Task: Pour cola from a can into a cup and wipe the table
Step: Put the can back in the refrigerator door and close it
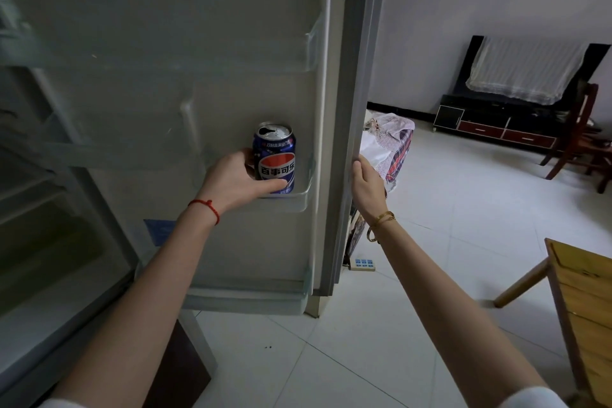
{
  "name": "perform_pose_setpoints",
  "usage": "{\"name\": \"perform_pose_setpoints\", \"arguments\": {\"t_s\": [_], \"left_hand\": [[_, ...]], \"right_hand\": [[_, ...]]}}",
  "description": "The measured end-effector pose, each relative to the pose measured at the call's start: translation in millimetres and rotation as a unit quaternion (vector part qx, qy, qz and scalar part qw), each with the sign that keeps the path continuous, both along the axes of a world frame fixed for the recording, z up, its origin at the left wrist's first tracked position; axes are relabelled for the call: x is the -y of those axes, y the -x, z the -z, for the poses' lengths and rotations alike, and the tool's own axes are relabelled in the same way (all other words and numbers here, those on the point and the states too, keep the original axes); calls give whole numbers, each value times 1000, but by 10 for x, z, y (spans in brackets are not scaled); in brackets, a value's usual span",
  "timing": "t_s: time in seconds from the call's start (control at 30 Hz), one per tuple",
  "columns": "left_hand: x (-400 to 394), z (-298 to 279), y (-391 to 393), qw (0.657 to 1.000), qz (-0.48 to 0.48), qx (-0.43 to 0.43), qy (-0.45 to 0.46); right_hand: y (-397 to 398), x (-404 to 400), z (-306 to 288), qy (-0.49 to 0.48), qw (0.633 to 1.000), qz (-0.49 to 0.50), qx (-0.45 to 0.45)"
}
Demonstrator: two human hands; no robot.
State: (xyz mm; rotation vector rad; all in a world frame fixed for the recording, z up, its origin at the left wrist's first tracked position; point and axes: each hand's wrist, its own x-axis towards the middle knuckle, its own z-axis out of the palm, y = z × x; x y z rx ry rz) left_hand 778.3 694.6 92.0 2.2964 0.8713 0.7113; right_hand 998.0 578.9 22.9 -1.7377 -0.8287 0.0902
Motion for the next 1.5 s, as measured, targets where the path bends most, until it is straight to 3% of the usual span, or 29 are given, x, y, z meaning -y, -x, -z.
{"name": "perform_pose_setpoints", "arguments": {"t_s": [0.37, 0.57, 0.77, 0.83, 1.2, 1.5], "left_hand": [[84, -92, 82, 998, 3, -39, 42], [262, 1, 249, 996, -84, -29, 17], [929, 289, 435, 958, -165, 172, -158], [1151, 412, 480, 945, -170, 201, -195], [2033, 834, 643, 962, -196, 155, -114], [2441, 1034, 946, 949, -255, 174, -70]], "right_hand": [[5, 149, -55, 9, 999, -1, 33], [39, 243, -45, 17, 999, -14, 40], [171, 393, -33, 1, 997, -9, 78], [223, 451, -25, 7, 997, -22, 80], [643, 957, 32, -7, 993, -60, 100], [1118, 1357, 181, -109, 973, -137, 153]]}}
